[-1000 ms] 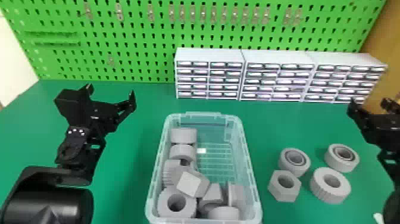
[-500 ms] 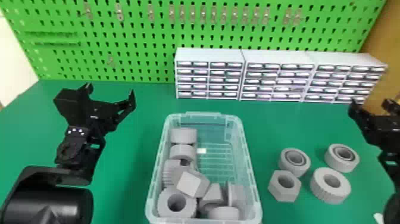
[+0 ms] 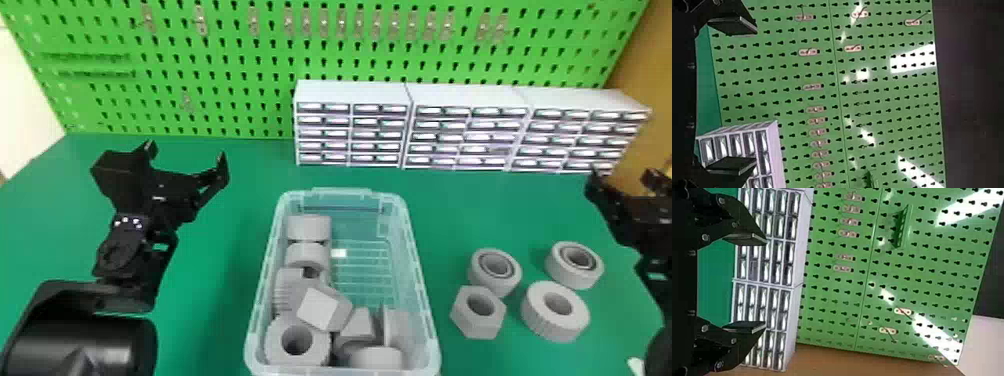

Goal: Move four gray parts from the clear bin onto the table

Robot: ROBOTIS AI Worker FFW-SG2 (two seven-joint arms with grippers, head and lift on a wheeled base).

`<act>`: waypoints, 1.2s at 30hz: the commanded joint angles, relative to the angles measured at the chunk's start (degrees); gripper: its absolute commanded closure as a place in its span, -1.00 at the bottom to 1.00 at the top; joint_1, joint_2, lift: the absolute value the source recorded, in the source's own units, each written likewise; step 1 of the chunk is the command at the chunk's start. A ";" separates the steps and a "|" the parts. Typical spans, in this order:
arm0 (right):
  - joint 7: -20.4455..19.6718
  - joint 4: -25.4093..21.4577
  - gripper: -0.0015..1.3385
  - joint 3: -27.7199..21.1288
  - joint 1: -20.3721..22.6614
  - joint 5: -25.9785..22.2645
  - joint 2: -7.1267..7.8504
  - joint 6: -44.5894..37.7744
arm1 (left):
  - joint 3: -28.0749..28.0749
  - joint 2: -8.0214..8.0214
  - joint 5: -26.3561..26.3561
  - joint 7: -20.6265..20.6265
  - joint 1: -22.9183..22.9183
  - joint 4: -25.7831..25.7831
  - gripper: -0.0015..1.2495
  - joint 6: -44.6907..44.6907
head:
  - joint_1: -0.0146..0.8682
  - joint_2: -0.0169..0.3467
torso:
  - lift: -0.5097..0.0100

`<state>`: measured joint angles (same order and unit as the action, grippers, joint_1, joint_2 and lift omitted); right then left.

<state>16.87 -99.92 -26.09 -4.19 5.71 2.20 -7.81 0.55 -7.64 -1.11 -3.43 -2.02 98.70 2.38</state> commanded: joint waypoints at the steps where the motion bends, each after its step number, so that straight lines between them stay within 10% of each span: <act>1: 0.00 -0.19 -0.24 -0.19 0.15 -0.17 0.00 0.07 | -0.02 0.00 -0.04 0.00 0.09 0.00 -0.82 0.00 | 0.57 -0.72 | 0.77; 36: 0.00 -0.19 -0.24 0.25 -0.20 -0.08 -0.17 0.07 | -0.11 0.00 -0.74 0.00 0.09 0.00 -0.82 0.09 | 0.57 -0.72 | 0.77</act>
<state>16.87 -100.11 -25.89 -4.31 5.62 2.02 -7.73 0.44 -7.65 -1.85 -3.42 -1.89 98.70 2.46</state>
